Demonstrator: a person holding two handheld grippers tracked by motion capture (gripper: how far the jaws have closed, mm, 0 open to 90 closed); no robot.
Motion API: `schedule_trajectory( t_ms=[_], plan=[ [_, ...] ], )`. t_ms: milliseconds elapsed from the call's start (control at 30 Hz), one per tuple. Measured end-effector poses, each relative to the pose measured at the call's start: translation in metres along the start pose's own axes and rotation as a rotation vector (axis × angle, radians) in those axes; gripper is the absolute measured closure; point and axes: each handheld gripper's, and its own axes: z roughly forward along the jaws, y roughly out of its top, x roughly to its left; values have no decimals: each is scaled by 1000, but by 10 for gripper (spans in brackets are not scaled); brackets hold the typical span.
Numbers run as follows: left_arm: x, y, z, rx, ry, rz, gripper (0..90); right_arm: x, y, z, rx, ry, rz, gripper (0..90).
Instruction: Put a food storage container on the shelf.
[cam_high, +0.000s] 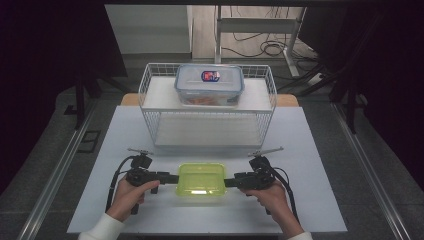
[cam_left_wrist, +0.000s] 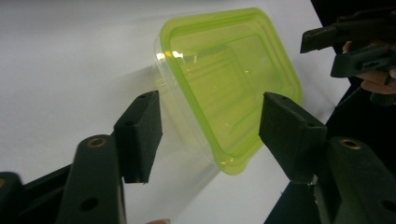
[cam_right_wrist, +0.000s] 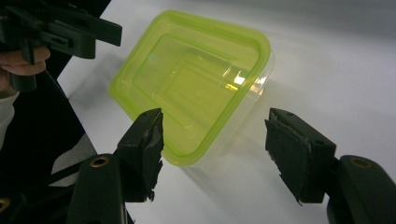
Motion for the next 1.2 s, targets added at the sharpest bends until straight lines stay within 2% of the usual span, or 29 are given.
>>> schedule_trajectory(
  t_ms=[167, 467, 533, 800, 833, 967, 1067, 1200],
  plan=[
    [8, 0, 12, 21, -38, -35, 466, -2, 0, 6, 7, 0, 11, 379],
    [12, 1, 19, 34, -56, -45, 534, -5, 0, 18, 12, -6, 24, 402],
    [14, 1, 22, 36, -80, -56, 544, -6, 0, 20, 10, -9, 33, 417],
    [26, -1, 24, 30, -132, -113, 634, -18, -2, 28, -9, 54, 117, 534],
    [27, -1, 24, 30, -137, -115, 657, -20, -2, 30, -8, 71, 128, 562],
    [28, -2, 28, 43, -149, -121, 692, -20, -2, 33, -6, 88, 134, 600],
    [29, -3, 30, 46, -164, -132, 727, -20, -4, 36, -1, 73, 139, 669],
    [28, -3, 26, 42, -168, -127, 760, -26, -7, 32, -29, 125, 199, 734]
  ],
)
